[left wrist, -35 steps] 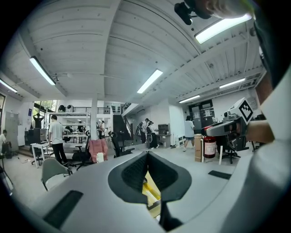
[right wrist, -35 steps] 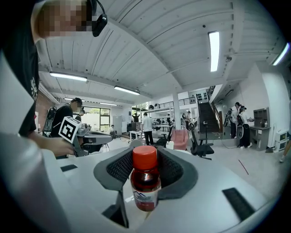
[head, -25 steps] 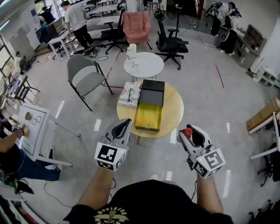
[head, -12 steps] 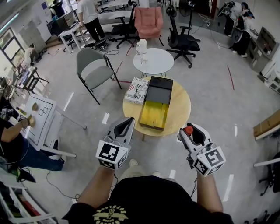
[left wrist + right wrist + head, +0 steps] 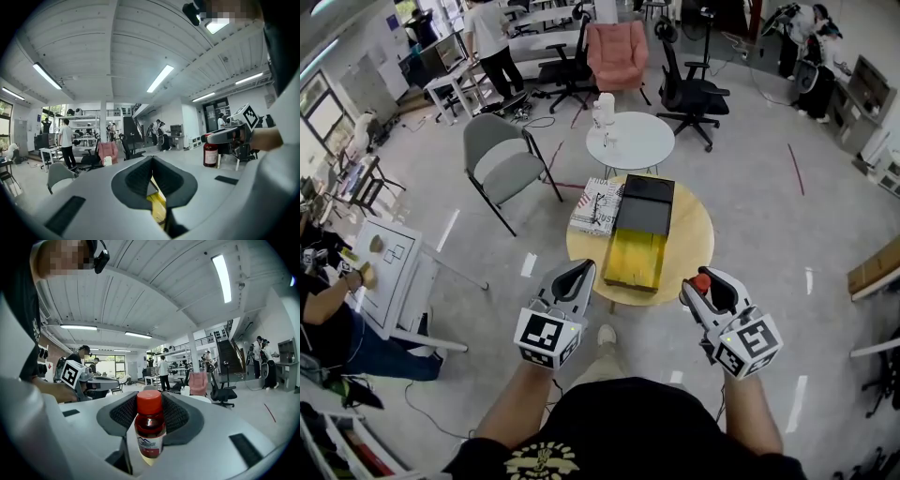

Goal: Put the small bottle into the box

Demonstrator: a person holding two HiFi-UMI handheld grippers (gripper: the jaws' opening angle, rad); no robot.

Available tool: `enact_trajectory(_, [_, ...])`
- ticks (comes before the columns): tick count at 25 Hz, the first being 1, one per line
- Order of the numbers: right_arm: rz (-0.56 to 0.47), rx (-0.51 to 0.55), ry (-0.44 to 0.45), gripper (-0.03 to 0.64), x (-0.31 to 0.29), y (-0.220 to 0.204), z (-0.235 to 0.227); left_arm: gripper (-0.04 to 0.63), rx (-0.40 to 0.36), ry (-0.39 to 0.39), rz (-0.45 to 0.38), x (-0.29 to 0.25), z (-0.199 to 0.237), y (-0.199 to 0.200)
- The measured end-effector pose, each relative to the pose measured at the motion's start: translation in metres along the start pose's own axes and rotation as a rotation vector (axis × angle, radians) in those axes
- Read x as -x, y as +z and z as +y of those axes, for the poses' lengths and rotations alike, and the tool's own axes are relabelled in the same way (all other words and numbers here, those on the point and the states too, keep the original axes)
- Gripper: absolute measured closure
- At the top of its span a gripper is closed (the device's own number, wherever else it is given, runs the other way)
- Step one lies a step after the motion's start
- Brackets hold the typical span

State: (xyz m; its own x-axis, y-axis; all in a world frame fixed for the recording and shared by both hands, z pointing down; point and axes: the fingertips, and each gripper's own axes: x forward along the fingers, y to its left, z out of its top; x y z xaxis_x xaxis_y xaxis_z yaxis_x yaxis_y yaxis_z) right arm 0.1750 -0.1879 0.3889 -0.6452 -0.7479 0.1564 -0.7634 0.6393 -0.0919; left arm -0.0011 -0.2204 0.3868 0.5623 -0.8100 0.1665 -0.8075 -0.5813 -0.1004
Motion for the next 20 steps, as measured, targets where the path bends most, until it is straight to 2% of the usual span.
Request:
enact_trajectory(16, [0.044, -0.004, -0.029, 0.449, -0.087, 0.01, -0.041, 0.578, 0.003, -0.066, 0.01, -0.072, 0.066, -0.005])
enact_trajectory(20, [0.067, -0.019, -0.017, 0.449, -0.109, 0.005, -0.049, 0.578, 0.014, -0.069, 0.038, -0.086, 0.08, -0.016])
